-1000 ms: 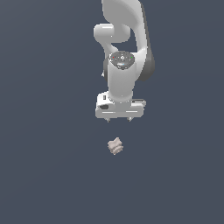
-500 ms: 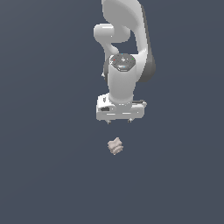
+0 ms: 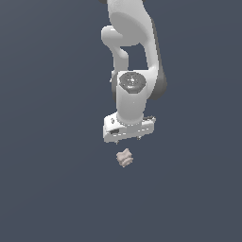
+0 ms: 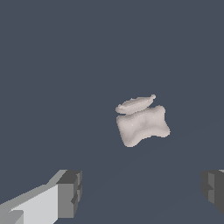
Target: Pick up the object and move it to a goal position.
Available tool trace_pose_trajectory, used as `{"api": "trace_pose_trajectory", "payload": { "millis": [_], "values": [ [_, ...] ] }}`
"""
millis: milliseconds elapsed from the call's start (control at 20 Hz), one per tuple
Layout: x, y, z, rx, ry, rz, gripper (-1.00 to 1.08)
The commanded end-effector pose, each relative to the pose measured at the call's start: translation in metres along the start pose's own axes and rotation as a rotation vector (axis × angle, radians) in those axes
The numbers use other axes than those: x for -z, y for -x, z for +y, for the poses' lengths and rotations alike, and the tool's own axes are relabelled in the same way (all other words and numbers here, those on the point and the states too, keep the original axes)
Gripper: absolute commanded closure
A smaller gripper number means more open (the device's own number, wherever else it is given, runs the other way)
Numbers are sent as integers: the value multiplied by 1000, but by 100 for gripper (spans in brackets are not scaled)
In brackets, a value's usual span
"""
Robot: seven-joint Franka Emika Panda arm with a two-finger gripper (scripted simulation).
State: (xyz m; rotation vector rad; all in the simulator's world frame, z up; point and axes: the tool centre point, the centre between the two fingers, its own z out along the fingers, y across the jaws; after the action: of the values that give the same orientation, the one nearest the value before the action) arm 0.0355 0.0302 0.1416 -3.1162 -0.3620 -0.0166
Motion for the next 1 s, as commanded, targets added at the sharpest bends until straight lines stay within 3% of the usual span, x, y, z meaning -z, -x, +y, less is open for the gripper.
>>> {"api": "trace_pose_trajectory", "payload": {
  "millis": [0, 500, 950],
  "values": [
    [-10, -9, 4, 63, 2, -3, -92],
    [-42, -33, 16, 249, 2, -10, -92],
    [-50, -37, 20, 290, 1, -12, -92]
  ]
}}
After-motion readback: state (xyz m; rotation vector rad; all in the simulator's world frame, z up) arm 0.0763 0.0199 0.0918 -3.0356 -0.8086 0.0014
